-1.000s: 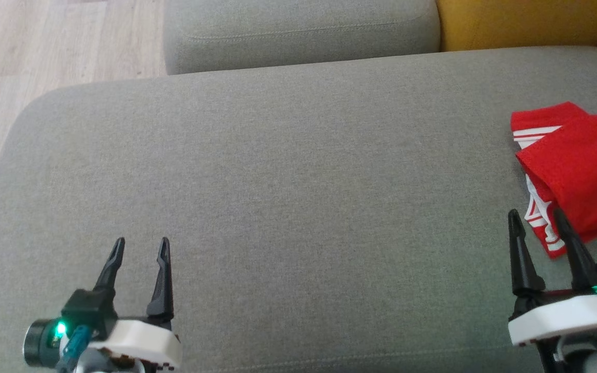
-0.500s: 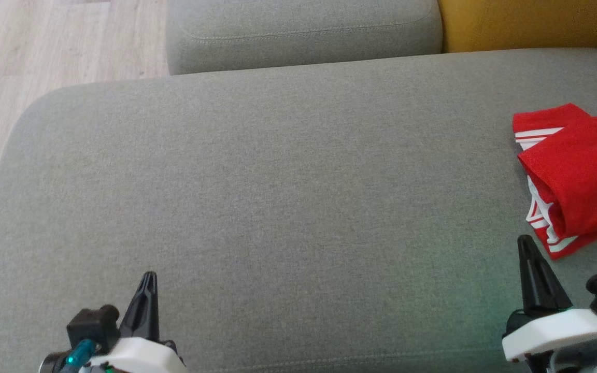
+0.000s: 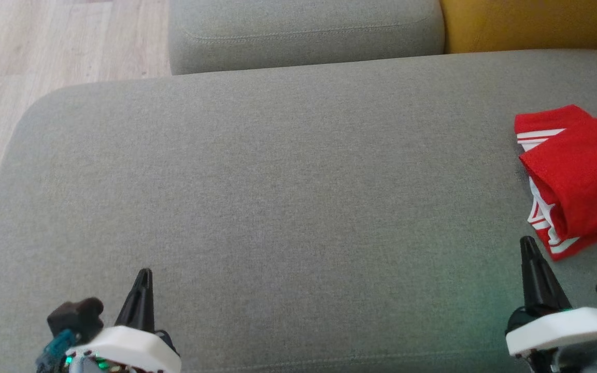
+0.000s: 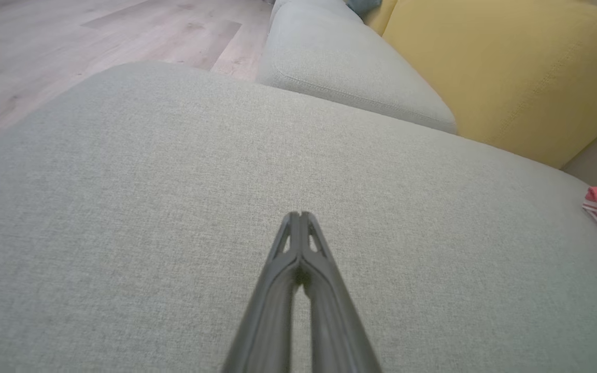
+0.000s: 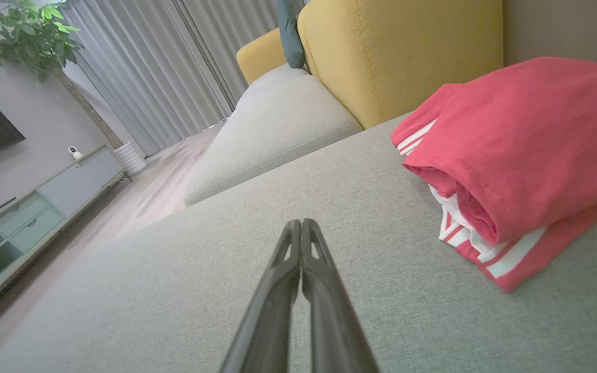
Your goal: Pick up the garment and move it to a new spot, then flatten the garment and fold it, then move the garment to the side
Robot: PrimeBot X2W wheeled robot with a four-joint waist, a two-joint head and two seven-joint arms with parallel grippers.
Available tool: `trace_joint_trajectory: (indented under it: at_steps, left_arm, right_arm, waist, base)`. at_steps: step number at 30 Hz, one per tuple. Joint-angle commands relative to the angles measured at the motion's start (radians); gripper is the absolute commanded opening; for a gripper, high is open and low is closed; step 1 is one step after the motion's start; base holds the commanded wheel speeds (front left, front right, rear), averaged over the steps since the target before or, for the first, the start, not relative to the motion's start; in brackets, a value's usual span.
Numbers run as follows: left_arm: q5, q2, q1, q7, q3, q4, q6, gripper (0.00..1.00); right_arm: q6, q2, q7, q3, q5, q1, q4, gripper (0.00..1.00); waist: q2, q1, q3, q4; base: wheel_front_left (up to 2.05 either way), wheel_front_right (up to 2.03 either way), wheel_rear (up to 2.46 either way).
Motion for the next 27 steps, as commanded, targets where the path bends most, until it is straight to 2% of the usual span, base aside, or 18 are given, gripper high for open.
trace_joint_trajectory:
  at_steps: [1,27]
  left_arm:
    - [-0.031,0.003,-0.047,0.004,0.029,-0.023,-0.01,0.0]
    - [-0.304,-0.033,-0.09,0.057,0.112,0.02,-0.09,0.0]
  right_arm:
    - [0.0,-0.015,0.004,0.002,0.036,-0.055,-0.024,0.0]
    - [0.0,-0.02,0.015,0.0,0.33,-0.104,0.038,0.0]
  waist:
    - [0.0,0.0,0.0,0.001]
    - [0.0,0.0,-0.002,0.009]
  base:
    - [0.0,0.0,0.0]
    - [0.0,0.0,0.0]
